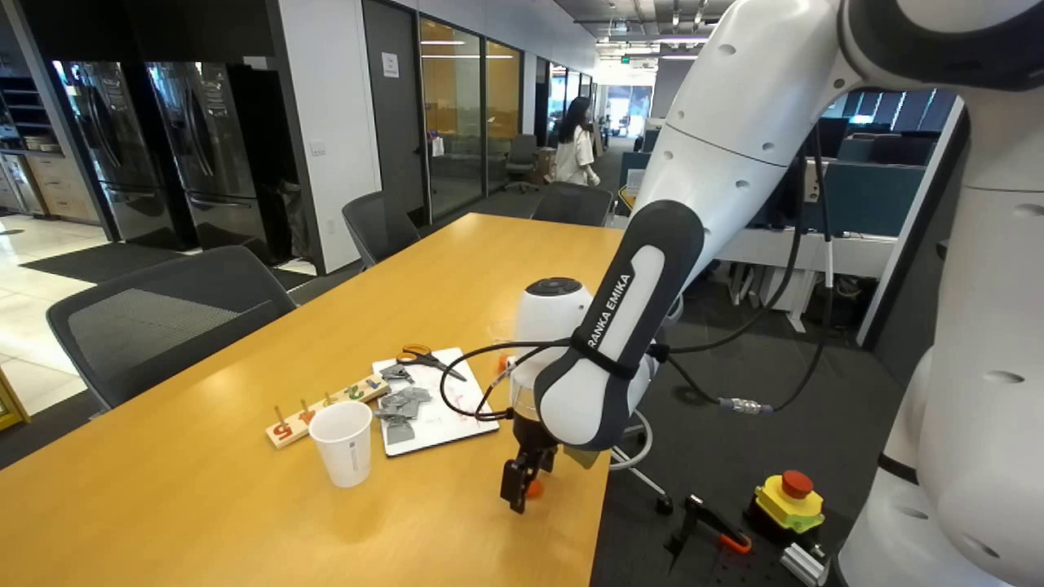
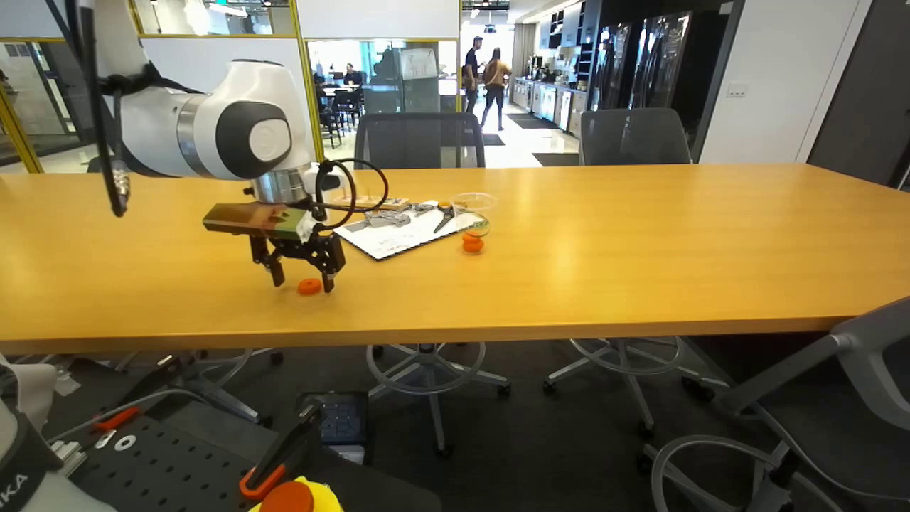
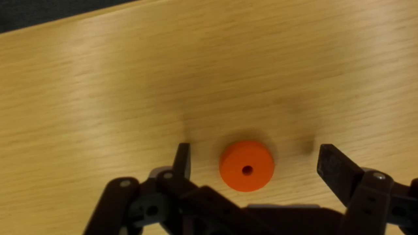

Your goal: Put the orange rings inside the clear cup, put the blue ring inside the white cup

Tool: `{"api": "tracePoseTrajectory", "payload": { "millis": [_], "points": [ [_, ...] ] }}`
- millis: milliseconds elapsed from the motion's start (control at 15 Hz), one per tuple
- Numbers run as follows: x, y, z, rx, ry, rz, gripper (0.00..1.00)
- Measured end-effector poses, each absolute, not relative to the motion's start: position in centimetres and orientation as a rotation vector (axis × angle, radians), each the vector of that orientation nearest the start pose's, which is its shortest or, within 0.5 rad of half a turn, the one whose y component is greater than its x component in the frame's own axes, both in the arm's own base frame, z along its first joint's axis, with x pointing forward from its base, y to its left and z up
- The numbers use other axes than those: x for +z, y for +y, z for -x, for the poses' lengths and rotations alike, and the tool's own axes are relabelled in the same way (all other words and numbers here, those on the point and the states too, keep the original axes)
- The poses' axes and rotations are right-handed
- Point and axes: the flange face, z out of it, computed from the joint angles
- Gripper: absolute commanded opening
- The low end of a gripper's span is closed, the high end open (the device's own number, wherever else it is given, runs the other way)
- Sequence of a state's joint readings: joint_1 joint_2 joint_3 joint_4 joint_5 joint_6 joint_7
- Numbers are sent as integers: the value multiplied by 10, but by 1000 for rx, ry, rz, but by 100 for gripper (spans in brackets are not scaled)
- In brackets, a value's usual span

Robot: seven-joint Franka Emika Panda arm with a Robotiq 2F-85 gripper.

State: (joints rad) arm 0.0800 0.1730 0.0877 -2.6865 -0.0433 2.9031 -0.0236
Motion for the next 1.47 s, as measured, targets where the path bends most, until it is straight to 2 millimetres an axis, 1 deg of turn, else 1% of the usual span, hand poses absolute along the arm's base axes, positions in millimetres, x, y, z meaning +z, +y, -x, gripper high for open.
{"api": "tracePoseTrajectory", "payload": {
  "millis": [67,133,200,267,333,467,667,733,800,933,1067,1133,1267,1467],
  "points": [
    [181,74,-409,-72,-362,3112,100],
    [181,74,-411,-76,-362,3112,75],
    [181,74,-411,-77,-362,3111,74],
    [180,75,-411,-76,-362,3110,68],
    [180,76,-411,-74,-358,3107,58],
    [181,76,-412,-76,-347,3102,45],
    [184,70,-413,-77,-334,3104,21],
    [185,70,-414,-73,-331,3105,18],
    [188,69,-414,-71,-331,3106,19],
    [188,67,-415,-60,-334,3112,19],
    [193,61,-421,-84,-325,3121,19],
    [198,57,-427,-111,-314,3125,19],
    [216,47,-445,-189,-273,3129,19],
    [256,25,-478,-326,-193,3133,19]
  ]
}}
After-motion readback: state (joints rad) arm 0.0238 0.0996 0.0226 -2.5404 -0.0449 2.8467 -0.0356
